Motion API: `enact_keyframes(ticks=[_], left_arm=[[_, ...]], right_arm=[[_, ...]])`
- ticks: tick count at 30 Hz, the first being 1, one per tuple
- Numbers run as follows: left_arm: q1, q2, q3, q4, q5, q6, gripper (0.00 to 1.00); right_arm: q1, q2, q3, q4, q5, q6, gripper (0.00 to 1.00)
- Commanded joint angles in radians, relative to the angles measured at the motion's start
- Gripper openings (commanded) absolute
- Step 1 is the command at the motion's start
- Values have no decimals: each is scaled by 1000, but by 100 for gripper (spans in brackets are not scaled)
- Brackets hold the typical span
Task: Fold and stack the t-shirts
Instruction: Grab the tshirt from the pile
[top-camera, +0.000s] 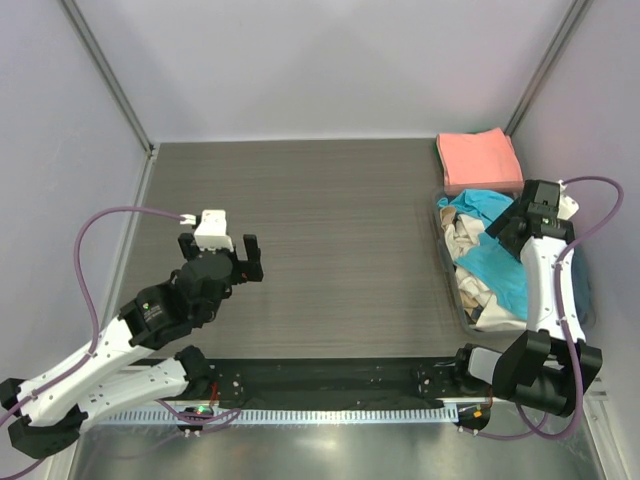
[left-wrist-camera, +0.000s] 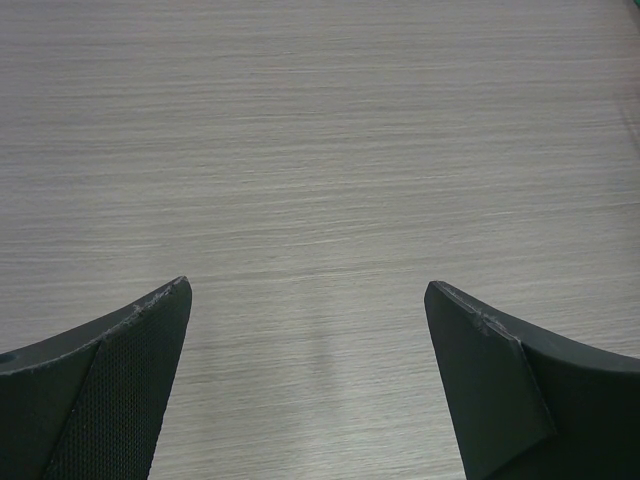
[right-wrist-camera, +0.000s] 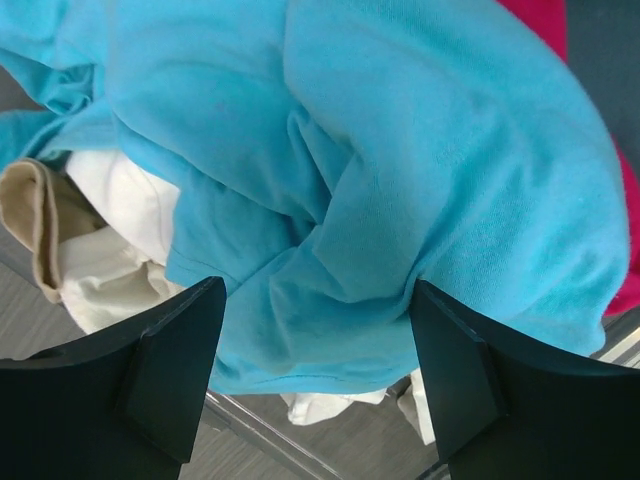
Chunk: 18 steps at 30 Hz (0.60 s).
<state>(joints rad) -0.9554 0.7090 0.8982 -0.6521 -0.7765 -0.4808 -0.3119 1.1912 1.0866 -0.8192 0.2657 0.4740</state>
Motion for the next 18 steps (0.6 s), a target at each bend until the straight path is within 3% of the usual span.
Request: enact_keyframes(ticks=[1,4,7,8,9,11,15,18], left_arm=[[1,0,25,8,-6,11,100],[1,4,27,6,2,11,100],[1,6,28,5,0,10,100],[1,6,27,2,0,8,100],[1,3,27,2,-1,8,100],[1,4,27,2,-3,8,100],[1,6,28,-1,-1,5,100],[1,7,33,-9,-3,7,100]], right_arm=[[-7,-7,-30,48,-23,14,79],[-7,2,-45,61,-36,12,62],[-7,4,-48,72,-43,11,31],[-7,4,-42,72,-51,9,15],[-7,2,-39,72,-54,9,7],[-7,-14,-25,71,-56,11,1],[5,-51,57,37,-77,28,1],[103,-48,220,-15,-130,52,1]])
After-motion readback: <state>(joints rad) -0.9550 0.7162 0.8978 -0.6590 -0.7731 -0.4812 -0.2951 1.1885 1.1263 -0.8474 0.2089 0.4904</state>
